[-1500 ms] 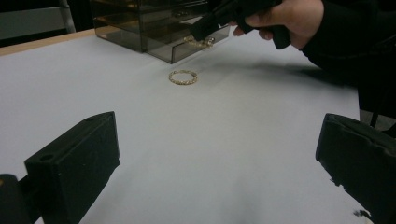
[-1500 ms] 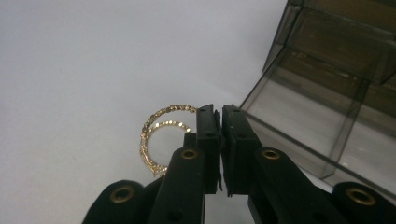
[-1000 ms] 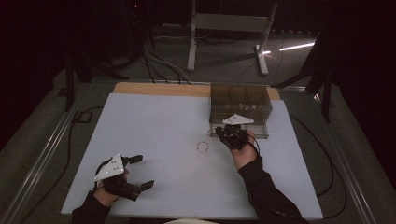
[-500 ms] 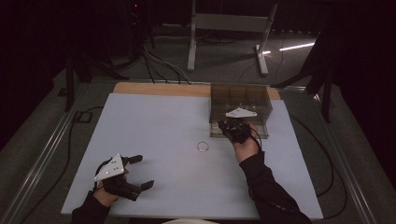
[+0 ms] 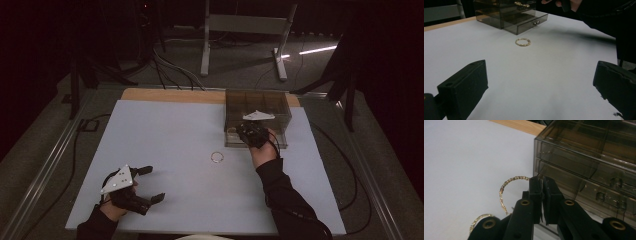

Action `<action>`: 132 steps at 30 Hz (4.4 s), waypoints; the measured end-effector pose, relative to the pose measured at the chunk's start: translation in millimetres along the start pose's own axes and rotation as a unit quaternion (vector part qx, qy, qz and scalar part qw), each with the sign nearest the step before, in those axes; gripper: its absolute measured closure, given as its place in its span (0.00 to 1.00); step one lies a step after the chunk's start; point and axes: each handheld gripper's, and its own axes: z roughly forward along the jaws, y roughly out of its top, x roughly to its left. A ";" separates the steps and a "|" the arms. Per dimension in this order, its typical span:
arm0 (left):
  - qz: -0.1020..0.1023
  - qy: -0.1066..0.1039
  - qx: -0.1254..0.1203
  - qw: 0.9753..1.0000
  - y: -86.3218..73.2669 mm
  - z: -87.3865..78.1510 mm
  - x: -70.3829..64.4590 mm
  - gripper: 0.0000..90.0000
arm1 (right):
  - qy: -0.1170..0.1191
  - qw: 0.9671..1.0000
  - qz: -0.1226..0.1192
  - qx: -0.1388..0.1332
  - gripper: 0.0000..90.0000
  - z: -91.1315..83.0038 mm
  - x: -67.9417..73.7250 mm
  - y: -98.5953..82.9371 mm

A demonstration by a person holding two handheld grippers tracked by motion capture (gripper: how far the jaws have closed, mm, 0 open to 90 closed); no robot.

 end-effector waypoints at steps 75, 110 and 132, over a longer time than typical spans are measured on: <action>0.001 -0.003 0.001 1.000 0.9 0.1 0.0 0.01 | 0.144 0.989 -0.011 0.032 0.16 4.2 53.4 -33.4; -0.002 -0.004 -0.001 1.000 0.9 0.2 1.0 0.01 | 0.141 0.978 -0.122 0.092 0.95 38.7 63.6 -54.8; -0.004 -0.005 -0.002 1.000 0.8 -0.1 1.4 0.01 | 0.139 0.982 -0.108 0.065 0.96 14.8 52.8 -29.6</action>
